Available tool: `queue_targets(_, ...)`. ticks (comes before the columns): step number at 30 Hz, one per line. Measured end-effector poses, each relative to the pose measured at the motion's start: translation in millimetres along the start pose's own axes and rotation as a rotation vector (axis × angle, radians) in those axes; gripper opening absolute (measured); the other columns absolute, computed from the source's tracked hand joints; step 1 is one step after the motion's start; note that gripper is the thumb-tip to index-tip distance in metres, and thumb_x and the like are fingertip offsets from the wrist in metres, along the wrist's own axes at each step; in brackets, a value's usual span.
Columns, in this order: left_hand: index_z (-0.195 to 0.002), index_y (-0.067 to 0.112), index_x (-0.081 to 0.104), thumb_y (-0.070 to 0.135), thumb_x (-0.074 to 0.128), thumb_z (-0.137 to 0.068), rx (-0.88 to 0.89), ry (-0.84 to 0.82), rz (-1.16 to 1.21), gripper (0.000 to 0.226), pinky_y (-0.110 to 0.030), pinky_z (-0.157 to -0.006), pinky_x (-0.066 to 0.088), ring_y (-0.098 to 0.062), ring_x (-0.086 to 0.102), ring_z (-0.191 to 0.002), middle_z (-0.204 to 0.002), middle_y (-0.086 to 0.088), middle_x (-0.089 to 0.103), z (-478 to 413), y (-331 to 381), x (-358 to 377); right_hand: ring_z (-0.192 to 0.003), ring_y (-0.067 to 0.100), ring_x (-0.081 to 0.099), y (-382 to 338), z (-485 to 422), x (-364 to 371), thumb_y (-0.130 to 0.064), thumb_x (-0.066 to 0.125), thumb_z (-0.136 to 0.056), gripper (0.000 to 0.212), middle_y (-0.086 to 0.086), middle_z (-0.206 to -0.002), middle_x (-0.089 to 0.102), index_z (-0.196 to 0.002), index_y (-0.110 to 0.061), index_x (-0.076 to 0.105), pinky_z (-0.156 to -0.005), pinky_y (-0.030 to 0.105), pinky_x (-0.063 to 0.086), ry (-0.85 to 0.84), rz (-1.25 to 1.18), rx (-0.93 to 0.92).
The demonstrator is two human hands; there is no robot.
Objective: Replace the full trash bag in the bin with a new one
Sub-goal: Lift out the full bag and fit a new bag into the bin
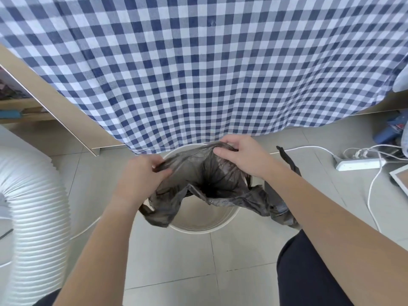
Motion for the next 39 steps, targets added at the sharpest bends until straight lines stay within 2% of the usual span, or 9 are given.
queue_targets(3,-0.078,0.025,0.076,0.032,0.072,-0.094,-0.142,0.081,0.243,0.018,-0.038,-0.071,0.057,-0.025,0.072,-0.072,-0.068,0.0,0.074,-1,-12,-3,-0.108,0.011,0.062,12,4,5,-0.051,0.081,-0.082,0.055,-0.011,-0.118,0.066,-0.127,-0.021,0.068,-0.1,0.035,0.05,-0.146,0.156,0.111)
queue_targets(6,-0.093,0.026,0.079,0.008,0.066,-0.095,-0.348,0.079,0.592,0.022,-0.039,-0.077,0.06,-0.027,0.073,-0.074,-0.092,-0.01,0.082,1,-36,-2,-0.091,0.02,0.069,40,6,4,-0.039,0.08,-0.088,0.04,-0.003,-0.101,0.076,-0.122,-0.019,0.075,-0.084,0.033,0.055,-0.267,0.308,0.218)
queue_targets(9,-0.101,0.008,0.073,0.006,0.073,-0.094,-0.489,-0.059,0.846,0.007,-0.039,-0.074,0.062,-0.028,0.07,-0.075,-0.118,-0.031,0.074,2,-53,7,-0.068,0.027,0.06,50,8,-10,-0.039,0.075,-0.093,0.024,0.011,-0.086,0.075,-0.104,-0.018,0.079,-0.061,0.029,0.045,-0.18,0.094,0.32)
queue_targets(15,-0.114,0.007,0.08,0.04,0.102,-0.052,-0.359,-0.304,0.897,0.074,-0.033,-0.076,0.064,-0.024,0.077,-0.086,-0.113,-0.018,0.08,2,-60,5,-0.089,0.024,0.079,56,17,-13,-0.023,0.071,-0.098,0.024,0.015,-0.107,0.079,-0.113,-0.005,0.074,-0.072,0.032,0.063,-0.083,-0.596,0.562)
queue_targets(21,-0.136,0.009,0.07,0.028,0.066,-0.094,-0.519,-0.366,1.282,0.046,-0.045,-0.09,0.064,-0.026,0.078,-0.101,-0.129,-0.015,0.075,7,-60,21,-0.063,0.018,0.076,61,28,-20,-0.021,0.064,-0.102,0.016,0.009,-0.082,0.078,-0.096,-0.008,0.071,-0.052,0.025,0.059,-0.063,-0.731,0.641)
queue_targets(25,-0.099,0.021,0.076,0.027,0.074,-0.092,-0.625,-0.201,1.496,0.01,-0.024,-0.076,0.062,-0.006,0.069,-0.062,-0.079,0.005,0.073,5,-63,30,-0.101,0.024,0.075,69,28,-17,-0.037,0.078,-0.091,0.038,0.008,-0.105,0.08,-0.113,-0.008,0.073,-0.097,0.042,0.059,-0.074,-0.423,0.689)
queue_targets(27,-0.082,0.023,0.076,0.028,0.077,-0.092,-0.642,-0.117,1.614,0.011,-0.019,-0.067,0.061,-0.004,0.065,-0.061,-0.071,0.009,0.067,2,-64,31,-0.1,0.024,0.073,67,29,-19,-0.033,0.072,-0.096,0.031,0.008,-0.107,0.077,-0.114,-0.008,0.071,-0.096,0.042,0.058,-0.032,-0.427,0.692)
queue_targets(37,-0.108,-0.004,0.066,-0.012,0.078,-0.072,-0.496,-0.18,2.153,0.038,-0.02,-0.074,0.063,-0.01,0.066,-0.074,-0.099,-0.018,0.071,-4,-49,38,-0.065,0.013,0.074,43,11,-3,-0.002,0.054,-0.103,0.011,0.009,-0.078,0.075,-0.104,0.001,0.065,-0.056,0.024,0.062,0.214,-1.363,0.573)
queue_targets(39,-0.124,-0.011,0.067,0.009,0.071,-0.094,-0.508,-0.25,2.067,0.036,-0.042,-0.069,0.068,-0.021,0.079,-0.075,-0.1,-0.028,0.073,2,-41,39,-0.067,0.016,0.073,44,13,-4,-0.008,0.05,-0.105,0.019,0.01,-0.076,0.073,-0.095,0.0,0.064,-0.058,0.029,0.063,0.163,-1.379,0.571)
Point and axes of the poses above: each hand's wrist, its own z-axis away from the middle knuckle, its own x-axis out of the palm, y = z × x, the point moved 7 cm from there along -z, towards the middle knuckle
